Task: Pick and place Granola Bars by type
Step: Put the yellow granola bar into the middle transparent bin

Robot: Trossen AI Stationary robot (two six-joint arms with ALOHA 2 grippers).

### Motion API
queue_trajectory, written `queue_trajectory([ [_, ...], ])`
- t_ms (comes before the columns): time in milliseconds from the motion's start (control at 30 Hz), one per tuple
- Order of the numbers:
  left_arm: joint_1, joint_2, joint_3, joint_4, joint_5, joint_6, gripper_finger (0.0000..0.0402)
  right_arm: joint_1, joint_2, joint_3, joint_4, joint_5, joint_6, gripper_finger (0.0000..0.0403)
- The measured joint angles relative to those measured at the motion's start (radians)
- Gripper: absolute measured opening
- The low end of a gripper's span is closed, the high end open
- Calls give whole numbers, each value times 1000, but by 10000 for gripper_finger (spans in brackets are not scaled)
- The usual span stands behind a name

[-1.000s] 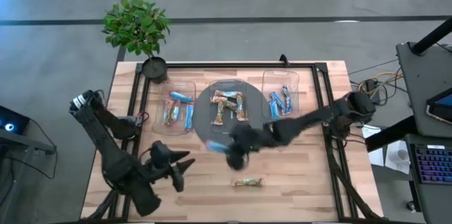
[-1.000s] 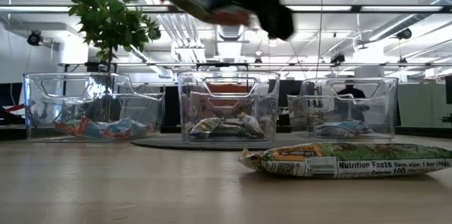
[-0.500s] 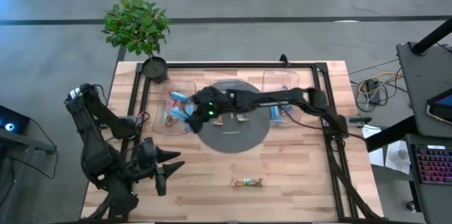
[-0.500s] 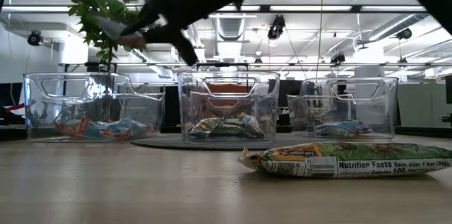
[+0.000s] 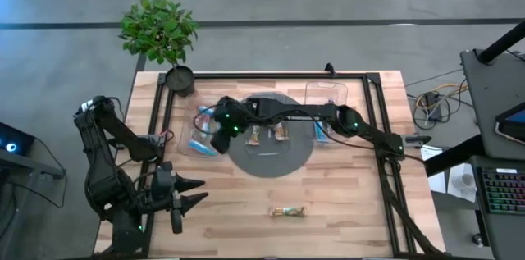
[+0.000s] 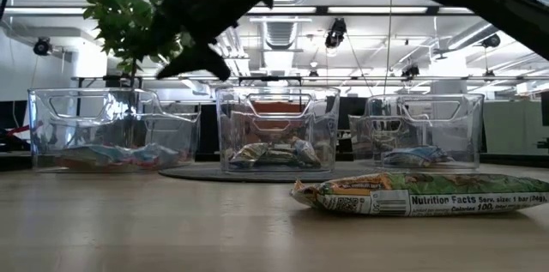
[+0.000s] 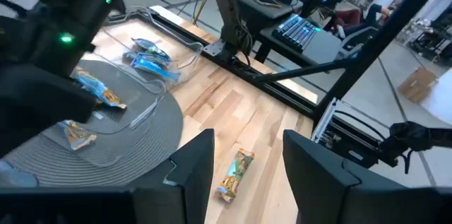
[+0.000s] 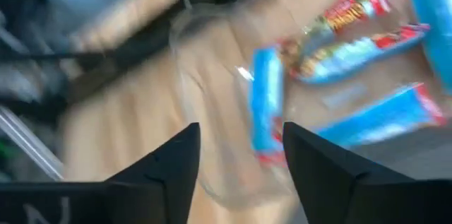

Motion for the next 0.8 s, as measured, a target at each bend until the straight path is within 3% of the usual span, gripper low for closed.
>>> queue_trajectory([
  [200,-5,2,-18,-14,5,-1,152,126,-102,-8,-370,193,-353,210],
  [367,6,1,-82,2,6,-11,152,267,-172,-24,-604,306,-434,208],
  [600,30,0,-195,74,18,-39,152,435,-287,-196,-656,305,-188,207],
  [800,84,0,-336,266,114,-36,152,565,-444,-491,-650,314,157,207],
])
